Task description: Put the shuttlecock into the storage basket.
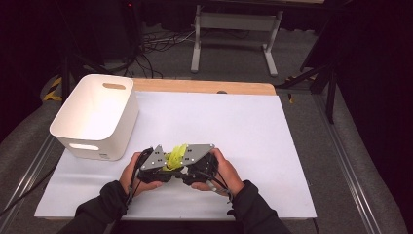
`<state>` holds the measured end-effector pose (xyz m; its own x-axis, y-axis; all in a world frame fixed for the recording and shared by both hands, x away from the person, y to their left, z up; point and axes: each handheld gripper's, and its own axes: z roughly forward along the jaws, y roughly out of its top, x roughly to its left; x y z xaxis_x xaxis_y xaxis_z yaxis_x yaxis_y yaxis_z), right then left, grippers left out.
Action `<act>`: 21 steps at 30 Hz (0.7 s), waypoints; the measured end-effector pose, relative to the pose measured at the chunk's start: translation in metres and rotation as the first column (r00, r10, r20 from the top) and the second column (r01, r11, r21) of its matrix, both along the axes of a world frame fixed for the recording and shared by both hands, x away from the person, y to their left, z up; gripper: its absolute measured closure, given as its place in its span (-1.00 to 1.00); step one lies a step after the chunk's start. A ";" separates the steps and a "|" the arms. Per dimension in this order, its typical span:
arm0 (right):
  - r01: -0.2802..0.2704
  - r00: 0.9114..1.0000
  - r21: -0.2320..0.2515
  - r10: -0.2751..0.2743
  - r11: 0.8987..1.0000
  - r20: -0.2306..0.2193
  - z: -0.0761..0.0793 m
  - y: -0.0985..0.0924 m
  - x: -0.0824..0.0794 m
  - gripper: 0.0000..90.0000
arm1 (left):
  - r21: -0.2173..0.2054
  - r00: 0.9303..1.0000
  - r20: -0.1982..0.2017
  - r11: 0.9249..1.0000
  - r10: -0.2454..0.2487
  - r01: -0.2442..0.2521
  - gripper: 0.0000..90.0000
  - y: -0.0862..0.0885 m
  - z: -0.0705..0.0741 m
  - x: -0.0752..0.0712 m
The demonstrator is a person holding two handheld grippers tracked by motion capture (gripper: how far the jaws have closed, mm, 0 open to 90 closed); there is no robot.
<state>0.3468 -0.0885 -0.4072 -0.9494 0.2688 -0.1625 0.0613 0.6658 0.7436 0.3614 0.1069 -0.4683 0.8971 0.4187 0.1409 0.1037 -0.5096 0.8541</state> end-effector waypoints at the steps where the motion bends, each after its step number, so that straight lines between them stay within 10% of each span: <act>1: -0.003 1.000 0.008 0.003 1.000 0.000 0.001 0.000 -0.001 0.13 | -0.005 1.000 0.000 1.000 -0.001 0.001 0.11 0.000 0.000 0.000; 21: 0.051 0.995 0.042 -0.055 0.998 0.081 0.026 -0.013 -0.013 -0.43 | -0.059 0.999 0.038 0.998 0.016 -0.014 0.14 0.008 0.004 -0.002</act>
